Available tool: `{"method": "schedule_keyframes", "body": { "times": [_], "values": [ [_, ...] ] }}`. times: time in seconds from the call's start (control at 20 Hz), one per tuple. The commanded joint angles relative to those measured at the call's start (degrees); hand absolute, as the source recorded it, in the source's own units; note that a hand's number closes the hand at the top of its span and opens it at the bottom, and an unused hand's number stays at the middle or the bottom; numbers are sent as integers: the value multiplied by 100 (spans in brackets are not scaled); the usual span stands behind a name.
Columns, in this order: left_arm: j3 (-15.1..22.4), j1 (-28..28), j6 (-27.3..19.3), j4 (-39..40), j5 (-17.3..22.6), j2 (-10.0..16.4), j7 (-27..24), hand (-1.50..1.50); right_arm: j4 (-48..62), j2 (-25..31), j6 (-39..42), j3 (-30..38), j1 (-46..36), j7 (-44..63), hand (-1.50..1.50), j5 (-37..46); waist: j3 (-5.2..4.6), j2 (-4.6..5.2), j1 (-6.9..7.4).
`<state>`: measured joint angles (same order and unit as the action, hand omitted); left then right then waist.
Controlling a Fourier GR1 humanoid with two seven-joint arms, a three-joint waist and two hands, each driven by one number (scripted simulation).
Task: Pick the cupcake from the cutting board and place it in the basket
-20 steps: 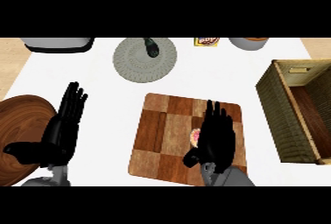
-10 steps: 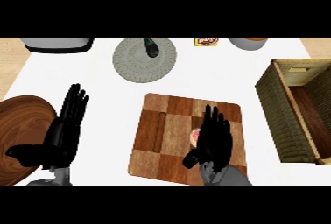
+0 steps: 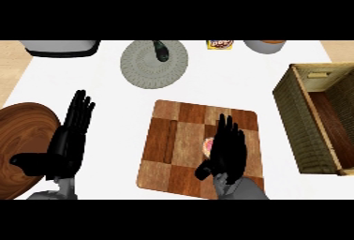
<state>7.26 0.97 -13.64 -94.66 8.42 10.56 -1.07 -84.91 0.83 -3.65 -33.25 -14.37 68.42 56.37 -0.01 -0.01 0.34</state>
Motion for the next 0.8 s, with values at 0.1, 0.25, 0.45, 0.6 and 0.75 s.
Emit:
{"method": "schedule_keyframes", "body": {
  "times": [0.1, 0.25, 0.45, 0.6, 0.75],
  "values": [
    [-26, -142, 61, -175, -38, 8, 9, 0, 329, -79, -432, -72, -96, 1025, -150, -76, 1, -1, 18],
    [-7, 127, -9, 127, -138, -142, -83, 0, 117, -79, -551, -121, 55, 1061, -150, 1, 0, 2, -32],
    [-71, 45, 80, 90, -127, -155, -131, 0, 904, -79, -584, 233, -261, 417, 150, -387, 2, 8, 7],
    [-89, 252, 3, -315, -135, -87, 485, 0, 1104, -79, -197, -50, -486, 435, 150, -396, 3, 5, 21],
    [209, -435, -57, -553, -440, -304, 31, 0, 1047, -80, 4, 105, -466, 173, 150, -428, 2, -2, 15]
  ]
}}
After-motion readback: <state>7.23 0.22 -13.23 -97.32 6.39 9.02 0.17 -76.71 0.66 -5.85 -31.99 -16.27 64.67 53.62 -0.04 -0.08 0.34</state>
